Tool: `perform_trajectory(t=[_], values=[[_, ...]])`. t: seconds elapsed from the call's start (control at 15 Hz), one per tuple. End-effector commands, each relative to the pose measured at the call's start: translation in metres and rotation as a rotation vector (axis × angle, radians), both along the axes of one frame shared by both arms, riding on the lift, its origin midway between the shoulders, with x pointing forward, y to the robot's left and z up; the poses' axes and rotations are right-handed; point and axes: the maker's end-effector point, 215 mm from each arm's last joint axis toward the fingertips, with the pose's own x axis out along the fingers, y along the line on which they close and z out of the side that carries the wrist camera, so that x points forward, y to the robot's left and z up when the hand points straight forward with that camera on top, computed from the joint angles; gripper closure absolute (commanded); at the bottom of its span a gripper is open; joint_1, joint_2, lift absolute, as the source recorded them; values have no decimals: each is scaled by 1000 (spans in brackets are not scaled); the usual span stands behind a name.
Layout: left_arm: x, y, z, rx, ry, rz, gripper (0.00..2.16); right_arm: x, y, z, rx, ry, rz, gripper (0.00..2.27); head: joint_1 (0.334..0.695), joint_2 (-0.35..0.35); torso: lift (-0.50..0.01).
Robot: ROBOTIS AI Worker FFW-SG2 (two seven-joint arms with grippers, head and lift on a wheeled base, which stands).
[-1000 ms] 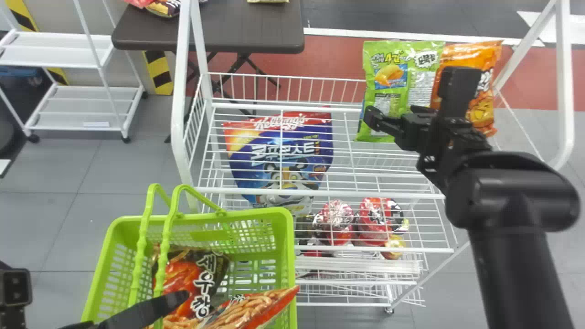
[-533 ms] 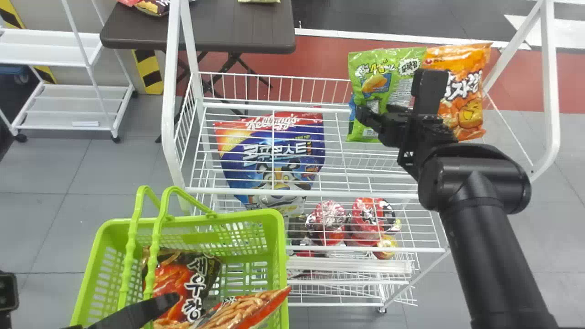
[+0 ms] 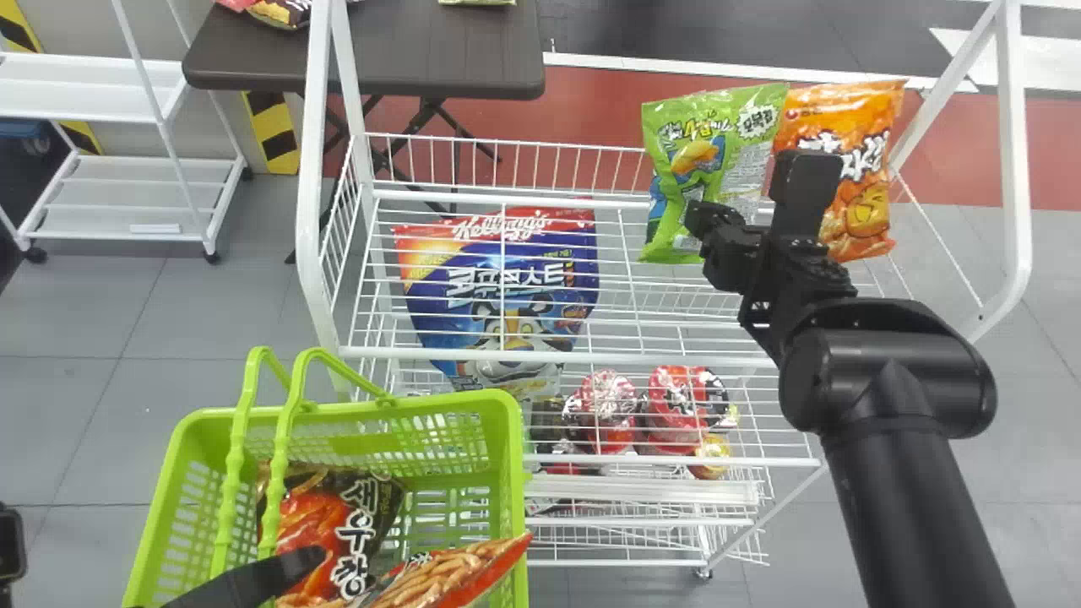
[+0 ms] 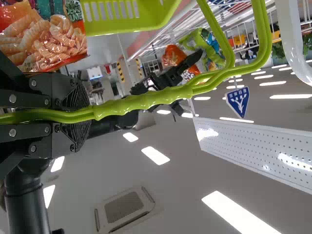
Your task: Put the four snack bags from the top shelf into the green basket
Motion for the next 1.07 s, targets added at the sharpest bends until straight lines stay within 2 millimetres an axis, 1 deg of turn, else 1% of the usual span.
perform_trajectory(t=[0.0,0.13,0.2,0.27,0.47,0.53,0.6,0.73,0.8,0.87,1.0], values=[[-2,3,0,-1,3,6,2148,-16,8,24,5,-49,22,2253,695,-106,-1],[-2,3,0,-2,3,6,2148,-36,21,44,32,-77,49,2253,695,-93,-1],[-2,3,0,-2,3,6,2148,-51,33,49,52,-70,77,2253,695,-88,-1],[-2,3,0,-4,2,6,2148,-69,46,59,71,-64,102,2253,695,-80,-1],[0,3,1,-2,-1,8,2148,-136,93,65,168,7,197,2253,695,-45,-1],[2,3,1,-4,-2,8,2148,-161,109,67,207,29,234,2253,695,-13,-1],[3,3,1,-5,-3,9,2148,-184,126,74,242,38,275,2253,695,10,-1],[4,4,1,-5,-6,11,2148,-222,155,91,305,43,348,2253,695,51,-1],[5,3,1,-6,-5,8,2148,-239,169,100,356,41,392,2253,695,100,-1],[6,2,1,-6,-7,8,2148,-253,184,104,401,50,435,2253,695,123,-1],[7,1,1,-6,-8,5,2148,-277,222,97,466,89,506,2253,695,173,-1]])
